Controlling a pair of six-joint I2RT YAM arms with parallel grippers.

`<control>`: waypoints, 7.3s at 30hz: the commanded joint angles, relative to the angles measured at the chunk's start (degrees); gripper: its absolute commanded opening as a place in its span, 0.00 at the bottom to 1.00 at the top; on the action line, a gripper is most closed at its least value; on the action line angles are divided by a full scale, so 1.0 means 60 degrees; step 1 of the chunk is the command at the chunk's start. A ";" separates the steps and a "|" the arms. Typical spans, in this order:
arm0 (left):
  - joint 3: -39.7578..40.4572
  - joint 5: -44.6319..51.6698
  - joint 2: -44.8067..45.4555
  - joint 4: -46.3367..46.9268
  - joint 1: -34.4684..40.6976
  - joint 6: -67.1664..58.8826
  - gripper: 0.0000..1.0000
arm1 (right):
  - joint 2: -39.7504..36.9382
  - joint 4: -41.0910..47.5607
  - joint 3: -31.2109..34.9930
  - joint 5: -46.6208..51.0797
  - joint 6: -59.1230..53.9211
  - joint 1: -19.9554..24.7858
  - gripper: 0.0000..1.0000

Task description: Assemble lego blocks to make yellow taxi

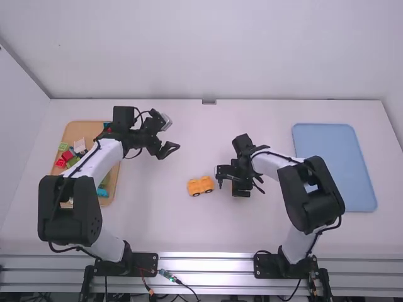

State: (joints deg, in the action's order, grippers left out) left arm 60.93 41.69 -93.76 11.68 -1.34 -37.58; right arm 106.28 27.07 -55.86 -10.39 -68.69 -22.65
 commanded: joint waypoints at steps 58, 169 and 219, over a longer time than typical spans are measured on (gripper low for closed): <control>0.0149 0.0149 -0.0096 0.0011 -0.0036 -0.0155 0.99 | 0.0496 0.0492 -0.0510 -0.0404 0.1916 -0.0178 0.13; 0.0146 0.0142 -0.0099 -0.0415 -0.0087 -0.0192 0.99 | 0.0456 0.0525 -0.0645 0.1399 0.0375 -0.0725 0.00; -0.4146 0.3370 -0.0096 -0.4433 0.1264 -0.2935 0.99 | -0.2229 -0.3144 0.2761 -0.5978 -0.2313 0.2834 0.99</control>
State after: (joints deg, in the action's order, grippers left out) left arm 38.57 64.31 -93.76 -12.82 3.38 -64.27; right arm 92.58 9.93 -42.15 -43.77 -82.00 -5.69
